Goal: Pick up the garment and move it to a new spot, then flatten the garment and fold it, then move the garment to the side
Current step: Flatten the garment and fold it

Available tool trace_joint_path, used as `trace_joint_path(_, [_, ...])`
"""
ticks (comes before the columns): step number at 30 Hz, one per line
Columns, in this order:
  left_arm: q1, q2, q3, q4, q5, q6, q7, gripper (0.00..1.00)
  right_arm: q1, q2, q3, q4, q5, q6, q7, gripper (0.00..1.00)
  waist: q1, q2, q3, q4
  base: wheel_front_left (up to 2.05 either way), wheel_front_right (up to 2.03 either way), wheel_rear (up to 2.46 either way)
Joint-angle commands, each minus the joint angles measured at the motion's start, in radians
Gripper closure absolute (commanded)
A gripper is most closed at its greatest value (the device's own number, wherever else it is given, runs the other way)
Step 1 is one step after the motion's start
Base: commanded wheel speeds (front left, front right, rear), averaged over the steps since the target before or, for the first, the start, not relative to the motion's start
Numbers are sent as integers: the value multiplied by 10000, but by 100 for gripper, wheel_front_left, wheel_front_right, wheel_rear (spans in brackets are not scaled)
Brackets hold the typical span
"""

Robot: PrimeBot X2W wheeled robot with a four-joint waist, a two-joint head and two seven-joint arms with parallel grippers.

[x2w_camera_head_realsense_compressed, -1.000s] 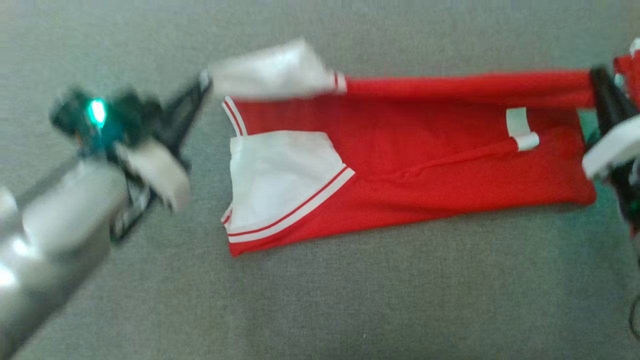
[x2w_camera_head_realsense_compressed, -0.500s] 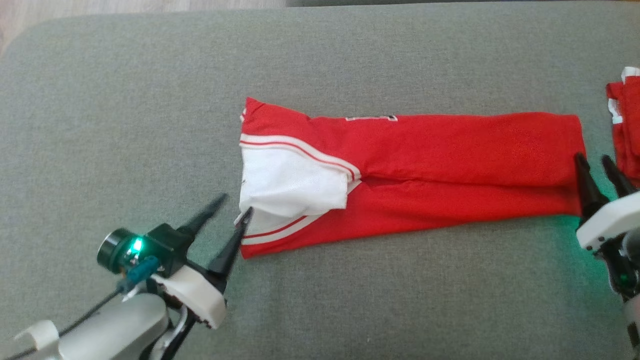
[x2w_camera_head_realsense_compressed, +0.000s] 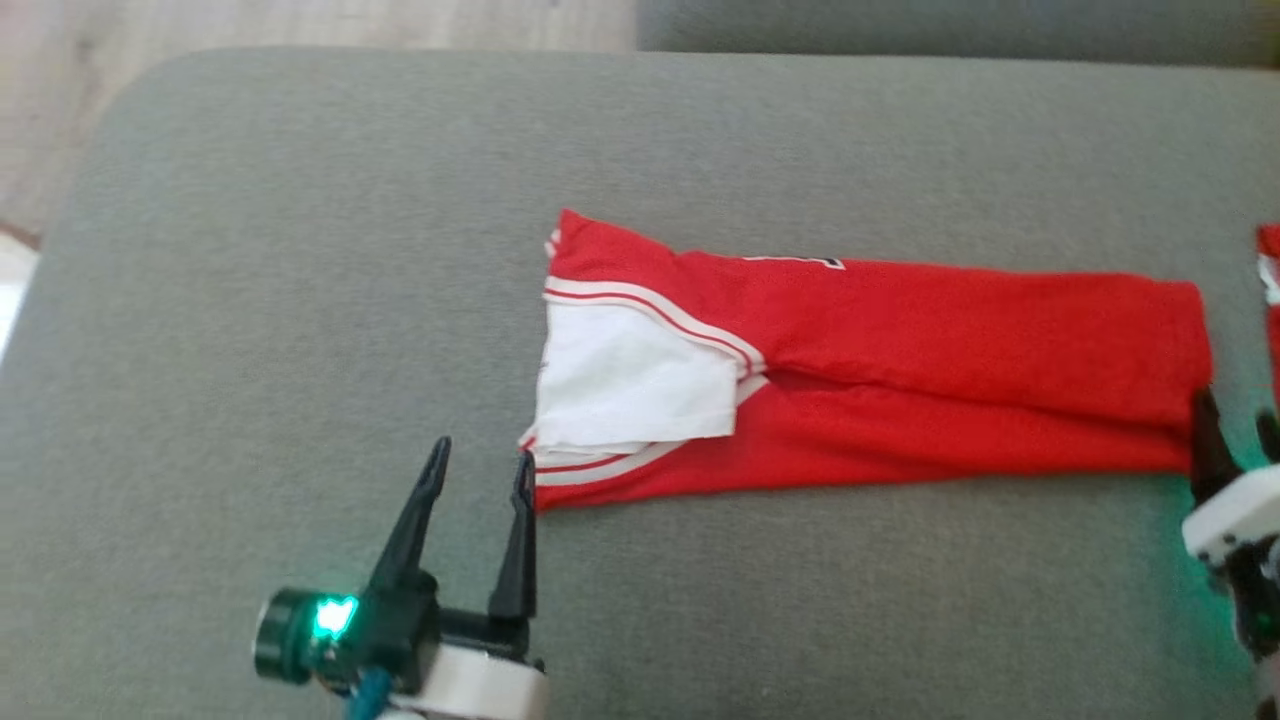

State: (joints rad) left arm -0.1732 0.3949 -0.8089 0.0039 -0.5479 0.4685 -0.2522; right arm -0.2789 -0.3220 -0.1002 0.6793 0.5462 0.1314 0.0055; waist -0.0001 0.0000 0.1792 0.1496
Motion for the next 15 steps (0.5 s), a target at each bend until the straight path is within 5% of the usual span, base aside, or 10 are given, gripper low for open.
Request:
trace_joint_path(1, [129, -229, 779, -447, 766, 96, -93, 0, -209, -155, -82, 250, -328, -7, 181, 0, 1, 0, -254, 393, 0, 0, 0])
trace_joint_path(4, [713, -736, 1268, -555, 1640, 74, -94, 0, -176, -61, -240, 901, -606, -7, 492, 0, 1, 0, -429, 675, 0, 0, 0])
trace_joint_path(5, [888, -876, 1403, -571, 1831, 5, -94, 0, -180, 1, -287, 1060, -614, -7, 583, 25, 1, 0, -485, 729, 0, 0, 0])
trace_joint_path(6, [1045, -999, 1533, -569, 1996, -70, -94, 0, -188, 66, -312, 1181, -601, -7, 658, 72, 1, 0, -541, 769, 0, 0, 0])
trace_joint_path(7, [1185, -1118, 1675, -578, 2143, -143, -94, 0, -195, 134, -294, 1268, -563, -7, 753, 100, 1, 0, -600, 791, 0, 0, 0])
trace_joint_path(15, [1929, -1607, 2428, -452, 2831, -814, -94, 0, -147, -169, -563, 1249, -385, -7, 435, 100, 1, 0, -1041, 707, 0, 0, 0])
